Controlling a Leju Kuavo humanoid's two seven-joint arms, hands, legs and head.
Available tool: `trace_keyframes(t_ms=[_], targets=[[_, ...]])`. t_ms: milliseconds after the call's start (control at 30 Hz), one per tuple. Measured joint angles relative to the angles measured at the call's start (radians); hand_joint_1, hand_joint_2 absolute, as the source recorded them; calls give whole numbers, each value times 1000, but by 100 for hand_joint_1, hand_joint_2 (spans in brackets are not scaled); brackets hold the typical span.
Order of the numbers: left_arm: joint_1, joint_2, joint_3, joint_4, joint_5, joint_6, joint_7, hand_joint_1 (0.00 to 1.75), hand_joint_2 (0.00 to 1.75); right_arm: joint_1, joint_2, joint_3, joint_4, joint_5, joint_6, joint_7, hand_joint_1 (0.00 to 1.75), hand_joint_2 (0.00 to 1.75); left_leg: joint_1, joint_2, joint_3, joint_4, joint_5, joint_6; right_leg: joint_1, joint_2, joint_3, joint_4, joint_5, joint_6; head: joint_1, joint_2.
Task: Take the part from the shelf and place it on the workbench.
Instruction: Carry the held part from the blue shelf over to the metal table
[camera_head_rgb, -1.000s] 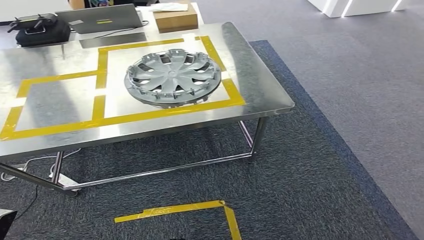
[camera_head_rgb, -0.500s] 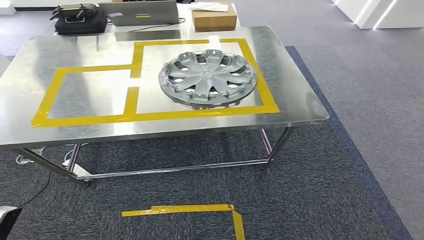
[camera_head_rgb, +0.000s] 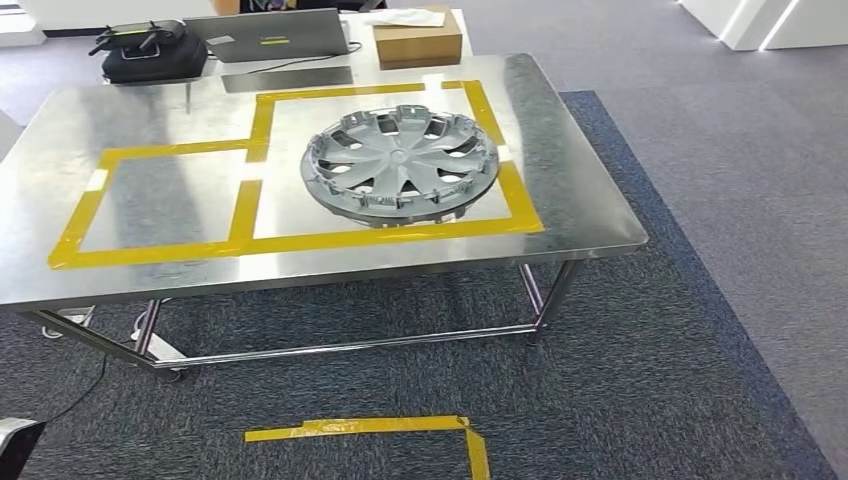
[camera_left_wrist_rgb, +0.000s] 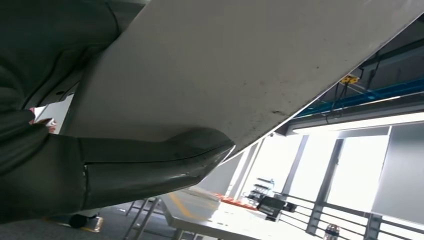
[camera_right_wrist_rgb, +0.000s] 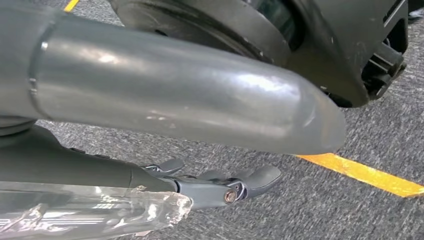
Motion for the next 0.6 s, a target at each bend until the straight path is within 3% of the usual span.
trace_keyframes(t_ms=[33,100,167,233,333,400,467,500,533,600], targets=[[0,0,0,2,0,0,0,175,175,1,0,0,0,0,0,-1,0,0,0,0,-2,-12,26,1,0,0,6,0,-4,1,0,0],[-1,0,0,5,-2,0,0,175,175,1,0,0,0,0,2,-2,0,0,-1,1,42,-125,111,8,0,1,18,-1,-15,4,0,0],[-4,0,0,6,-7,0,-1,175,175,0,1,0,0,-1,3,-3,0,0,-6,3,91,-233,148,21,2,1,24,-1,-27,15,0,0],[-8,0,-1,8,-12,0,-2,175,175,-1,1,0,0,-4,5,-3,0,0,-11,3,107,-269,137,34,4,-1,32,-3,-29,31,1,0],[-9,0,0,9,-15,0,-3,175,175,-2,1,0,0,-5,6,-4,0,0,-6,-1,124,-284,133,53,2,-2,36,22,-39,51,6,0],[-12,-1,0,11,-16,-1,-3,175,175,-4,1,0,0,-5,7,-4,0,0,-4,-1,136,-286,126,60,1,0,-11,106,-87,56,12,0],[-14,-1,0,15,-18,-2,-3,175,175,-4,1,0,0,-5,7,-4,0,0,-6,-1,144,-285,116,63,1,0,-88,227,-136,60,15,0],[-15,-1,0,17,-18,-3,-3,175,175,-2,1,0,0,-5,7,-4,0,0,-7,-2,150,-285,110,63,1,1,-116,260,-138,60,16,0],[-15,-1,0,19,-19,-4,-4,175,175,0,1,0,0,-5,7,-4,0,0,-8,-2,159,-285,103,63,2,1,-127,257,-119,59,16,0],[-16,-2,0,22,-20,-7,-4,175,175,2,0,0,0,-5,7,-4,0,0,-8,-3,184,-285,86,59,2,1,-98,150,-30,53,17,0]])
